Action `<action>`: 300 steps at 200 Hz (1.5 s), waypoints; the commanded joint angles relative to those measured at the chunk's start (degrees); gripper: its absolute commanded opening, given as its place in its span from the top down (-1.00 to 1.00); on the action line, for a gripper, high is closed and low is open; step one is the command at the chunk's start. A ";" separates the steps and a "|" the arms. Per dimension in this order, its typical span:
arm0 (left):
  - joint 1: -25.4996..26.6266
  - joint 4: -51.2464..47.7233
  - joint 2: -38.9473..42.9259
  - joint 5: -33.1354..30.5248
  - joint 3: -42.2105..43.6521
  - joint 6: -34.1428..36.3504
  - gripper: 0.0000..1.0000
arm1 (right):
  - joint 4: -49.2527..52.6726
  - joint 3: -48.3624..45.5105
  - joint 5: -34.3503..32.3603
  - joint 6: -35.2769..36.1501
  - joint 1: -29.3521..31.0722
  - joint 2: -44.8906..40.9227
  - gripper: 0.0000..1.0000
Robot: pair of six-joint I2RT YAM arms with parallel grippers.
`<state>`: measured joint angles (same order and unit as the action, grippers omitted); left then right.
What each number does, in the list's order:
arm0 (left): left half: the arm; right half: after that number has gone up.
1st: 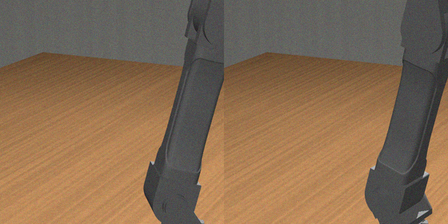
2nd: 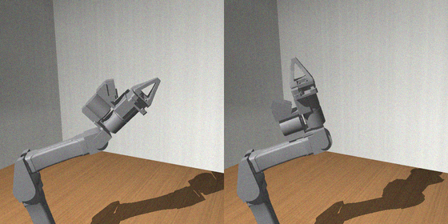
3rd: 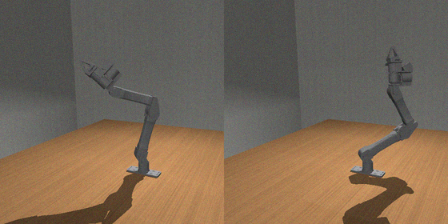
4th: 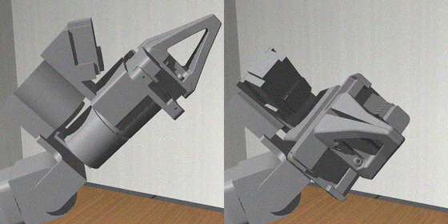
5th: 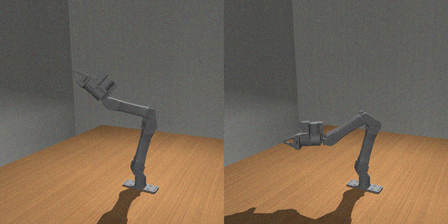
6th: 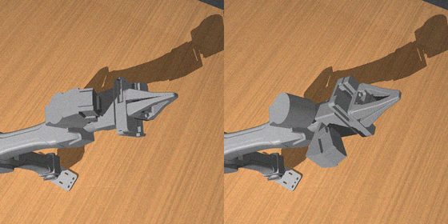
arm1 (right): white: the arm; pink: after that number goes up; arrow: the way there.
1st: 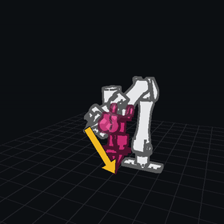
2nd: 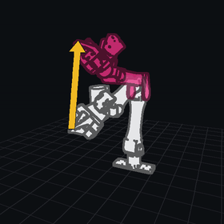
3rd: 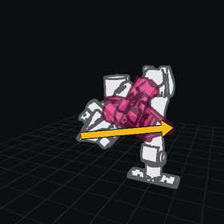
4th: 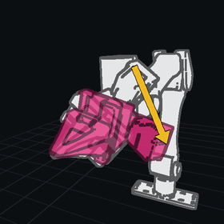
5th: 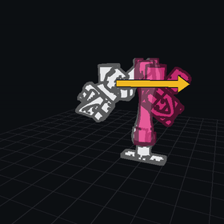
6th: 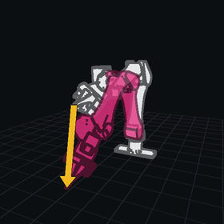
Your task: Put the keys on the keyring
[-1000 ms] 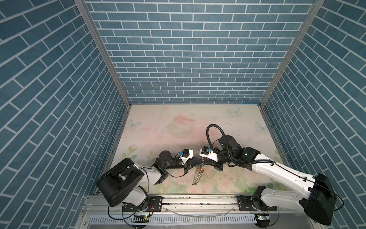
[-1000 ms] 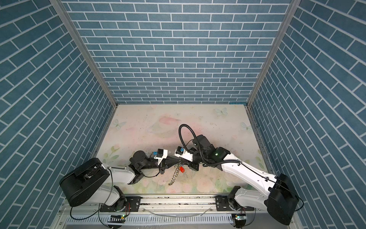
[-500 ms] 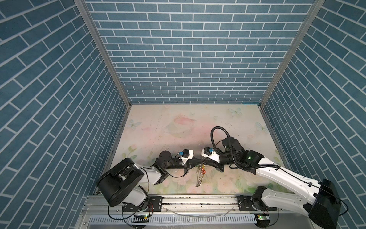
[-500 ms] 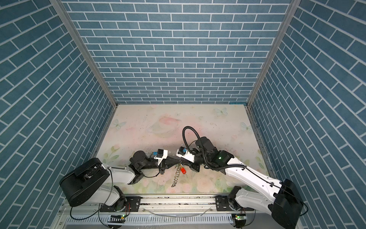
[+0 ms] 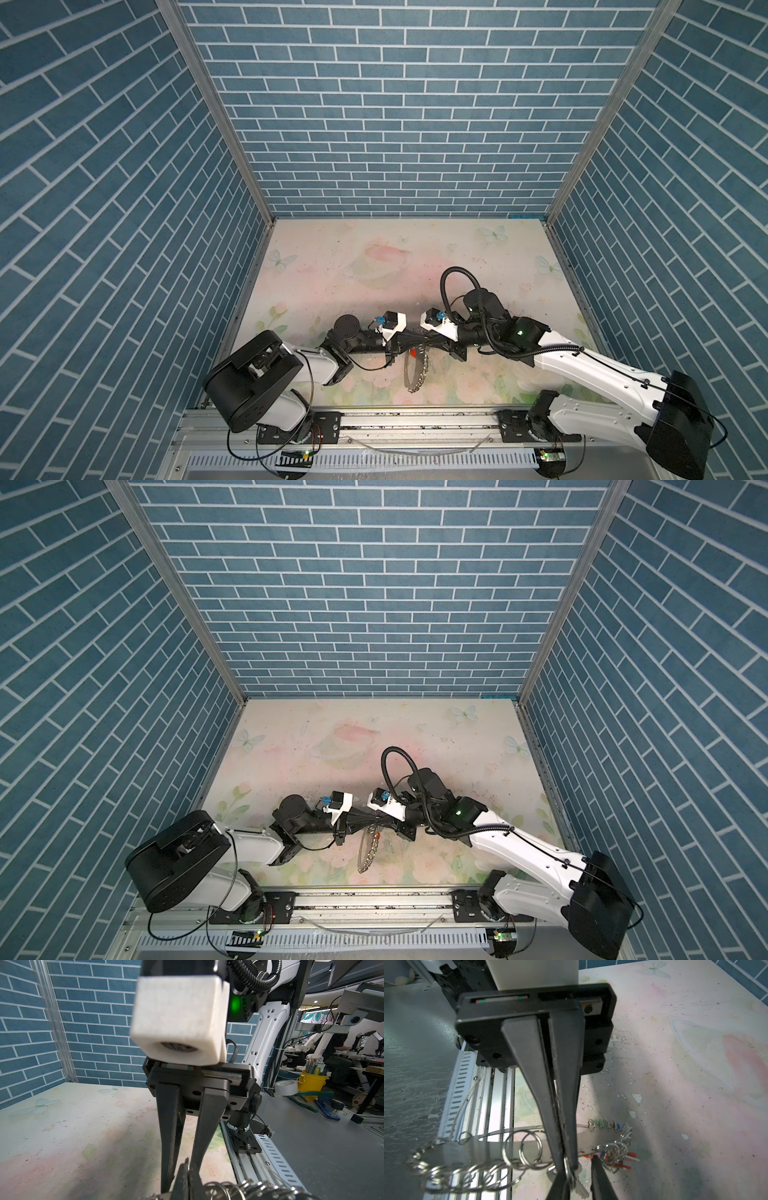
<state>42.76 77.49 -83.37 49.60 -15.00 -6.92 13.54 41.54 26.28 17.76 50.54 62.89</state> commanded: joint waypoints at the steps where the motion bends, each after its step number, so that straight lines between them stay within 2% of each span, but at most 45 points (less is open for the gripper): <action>1: 0.66 3.01 0.35 1.09 -0.21 1.14 1.00 | -1.19 -0.86 -8.94 -0.99 -0.48 -2.38 0.58; 27: -0.04 3.04 1.36 -1.71 0.92 2.54 1.00 | 2.27 -0.58 -12.86 -0.09 -0.41 -2.94 0.58; 57: -0.08 3.03 0.96 -1.51 0.75 2.61 1.00 | 2.21 -1.30 -12.81 -0.69 -0.40 -4.19 0.57; 150: -0.31 3.07 1.33 -2.62 1.11 2.92 1.00 | 1.23 -3.57 3.43 -1.54 -0.19 -7.74 0.54; 180: -0.44 3.01 1.68 -2.05 1.15 2.81 1.00 | 1.26 -3.81 3.47 -1.96 0.08 -7.70 0.54; 230: -0.48 3.02 2.13 2.22 0.31 1.26 1.00 | 0.83 -2.86 0.63 -1.06 0.17 -5.16 0.66; 253: -0.47 3.04 2.02 2.58 0.22 0.99 1.00 | 0.47 -2.68 1.35 -1.06 0.12 -4.81 0.70; 300: -0.39 3.00 1.28 4.08 -0.48 0.32 1.00 | -0.58 -2.65 4.90 -1.55 0.15 -4.39 0.93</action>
<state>42.54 77.47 -82.50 51.46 -14.13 -5.82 14.50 38.83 28.23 16.78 50.46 58.00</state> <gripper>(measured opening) 0.055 0.051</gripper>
